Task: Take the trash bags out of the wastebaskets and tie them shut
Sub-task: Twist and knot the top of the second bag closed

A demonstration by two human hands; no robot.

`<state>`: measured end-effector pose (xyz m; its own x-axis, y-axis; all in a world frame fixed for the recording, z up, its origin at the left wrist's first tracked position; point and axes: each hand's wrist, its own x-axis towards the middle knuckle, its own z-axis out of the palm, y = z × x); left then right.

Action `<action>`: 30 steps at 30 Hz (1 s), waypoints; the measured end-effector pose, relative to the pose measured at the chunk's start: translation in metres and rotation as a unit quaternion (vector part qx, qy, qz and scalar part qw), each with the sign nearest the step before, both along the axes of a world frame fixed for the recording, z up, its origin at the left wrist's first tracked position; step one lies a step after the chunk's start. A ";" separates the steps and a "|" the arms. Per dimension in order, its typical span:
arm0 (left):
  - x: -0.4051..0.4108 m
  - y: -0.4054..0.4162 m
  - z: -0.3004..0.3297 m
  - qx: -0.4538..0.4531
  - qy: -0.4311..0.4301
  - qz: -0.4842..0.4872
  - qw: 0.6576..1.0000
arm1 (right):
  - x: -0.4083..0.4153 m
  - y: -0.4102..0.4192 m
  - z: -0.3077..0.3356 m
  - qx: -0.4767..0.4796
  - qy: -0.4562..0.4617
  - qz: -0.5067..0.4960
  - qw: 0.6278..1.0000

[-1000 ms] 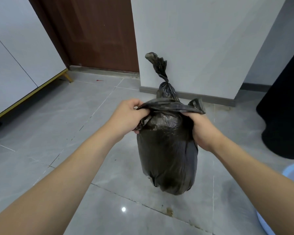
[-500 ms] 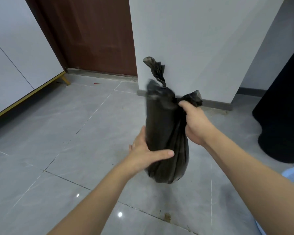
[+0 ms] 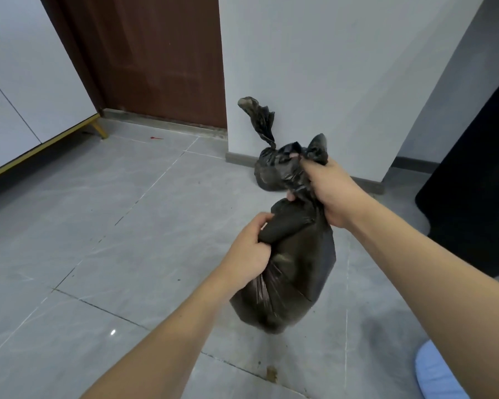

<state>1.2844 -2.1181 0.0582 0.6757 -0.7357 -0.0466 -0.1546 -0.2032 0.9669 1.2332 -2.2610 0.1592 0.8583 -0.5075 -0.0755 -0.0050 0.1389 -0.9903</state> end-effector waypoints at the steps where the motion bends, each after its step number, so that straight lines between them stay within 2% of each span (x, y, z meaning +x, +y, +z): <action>1: 0.001 0.002 0.001 0.015 -0.003 -0.034 0.999 | 0.001 -0.002 0.003 0.051 0.006 0.003 0.999; 3: 0.001 0.006 0.004 0.033 -0.007 -0.088 0.996 | 0.002 -0.006 0.008 0.178 -0.013 0.010 0.984; 5: -0.003 0.009 0.011 0.078 -0.026 -0.094 0.992 | 0.003 -0.011 0.010 0.255 -0.048 0.015 0.966; 10: -0.007 0.002 0.020 0.228 -0.138 -0.030 0.963 | -0.003 -0.009 0.012 0.205 -0.047 0.091 0.973; 12: -0.003 0.003 0.017 0.237 -0.204 -0.019 0.950 | -0.001 -0.010 0.008 0.136 -0.024 0.084 0.987; 14: -0.001 0.005 0.014 0.201 -0.225 -0.041 0.952 | 0.002 -0.007 0.008 0.066 0.002 0.060 0.996; 16: -0.002 0.006 0.017 0.135 -0.209 -0.062 0.966 | 0.006 -0.003 0.010 0.034 0.015 0.057 0.998; 18: -0.009 0.007 0.019 0.113 -0.176 -0.076 0.975 | 0.009 -0.002 0.013 0.024 -0.001 0.047 0.999; 22: -0.007 0.002 0.011 0.066 -0.094 -0.010 0.993 | 0.013 -0.005 0.019 0.064 -0.041 0.034 0.997; 24: -0.006 0.000 0.011 0.039 -0.063 -0.011 0.997 | 0.013 -0.008 0.022 0.110 -0.041 0.005 0.993; 27: -0.008 -0.002 0.013 0.067 -0.018 -0.083 0.994 | 0.014 -0.016 0.020 0.190 -0.048 -0.054 0.979; 30: -0.013 -0.006 0.012 0.079 0.068 -0.108 0.989 | 0.015 -0.016 0.012 0.169 -0.049 -0.102 0.979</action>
<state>1.2717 -2.1244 0.0701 0.4831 -0.8383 -0.2526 -0.0806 -0.3299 0.9406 1.2482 -2.2767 0.1707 0.7526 -0.6300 -0.1914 0.1490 0.4462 -0.8824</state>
